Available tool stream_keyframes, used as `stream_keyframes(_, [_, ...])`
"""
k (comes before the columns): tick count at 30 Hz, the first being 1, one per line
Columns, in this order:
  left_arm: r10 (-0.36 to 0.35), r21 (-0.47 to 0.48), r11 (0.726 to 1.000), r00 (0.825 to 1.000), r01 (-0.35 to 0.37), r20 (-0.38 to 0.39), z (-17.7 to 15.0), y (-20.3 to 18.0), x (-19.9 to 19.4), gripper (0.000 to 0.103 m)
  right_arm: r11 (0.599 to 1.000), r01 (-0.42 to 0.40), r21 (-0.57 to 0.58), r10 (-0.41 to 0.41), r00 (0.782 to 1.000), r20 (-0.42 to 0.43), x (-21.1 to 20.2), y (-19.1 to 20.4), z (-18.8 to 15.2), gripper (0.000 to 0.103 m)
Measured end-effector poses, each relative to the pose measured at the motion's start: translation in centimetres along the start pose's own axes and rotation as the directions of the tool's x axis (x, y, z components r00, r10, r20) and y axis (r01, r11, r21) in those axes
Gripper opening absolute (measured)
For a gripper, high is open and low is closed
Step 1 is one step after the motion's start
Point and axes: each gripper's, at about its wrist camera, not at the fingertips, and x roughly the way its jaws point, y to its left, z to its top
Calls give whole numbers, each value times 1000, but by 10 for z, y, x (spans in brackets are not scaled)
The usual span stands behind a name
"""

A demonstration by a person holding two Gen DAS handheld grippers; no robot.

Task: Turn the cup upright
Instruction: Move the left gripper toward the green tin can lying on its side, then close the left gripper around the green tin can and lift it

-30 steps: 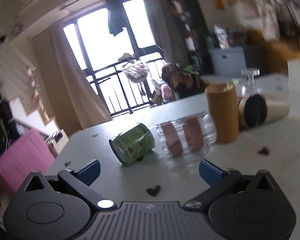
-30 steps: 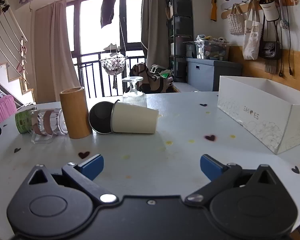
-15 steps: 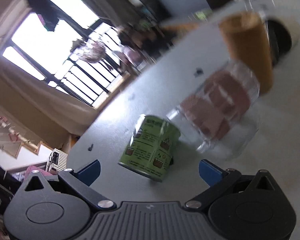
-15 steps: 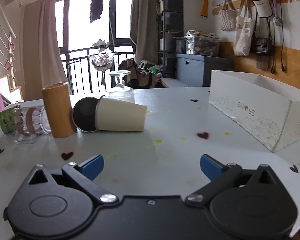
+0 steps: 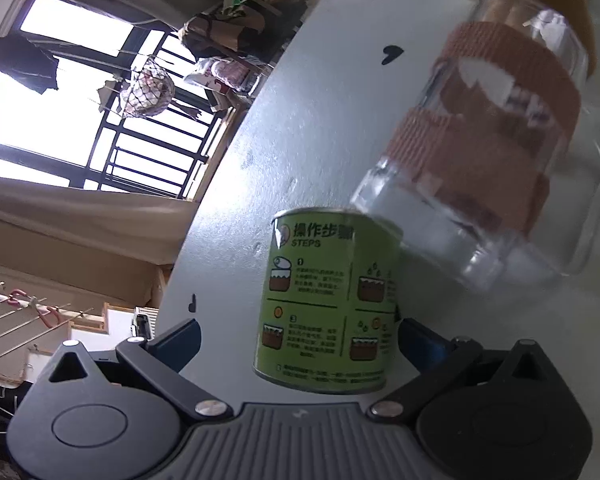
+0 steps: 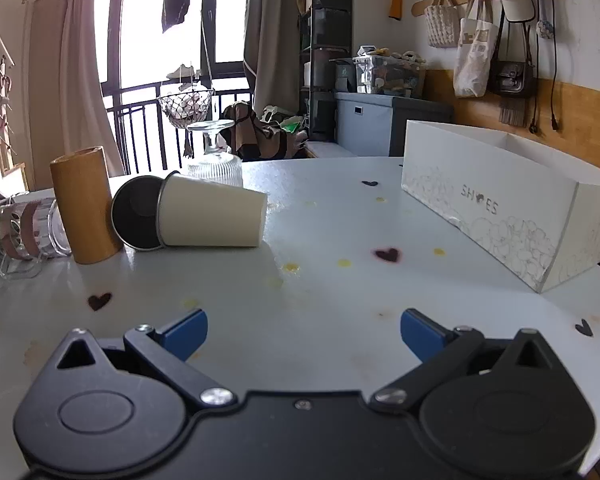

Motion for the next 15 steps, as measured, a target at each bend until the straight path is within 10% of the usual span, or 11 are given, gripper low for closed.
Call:
stream_keyframes(5, [-41, -56, 998, 999, 39, -31, 3, 7, 6, 78, 1000, 2, 16, -2, 1000, -4, 1, -5, 0, 103])
stream_keyframes(15, [-25, -75, 997, 998, 20, -55, 0, -15, -22, 78, 999, -24, 45, 24, 1000, -2, -2, -12, -2, 103])
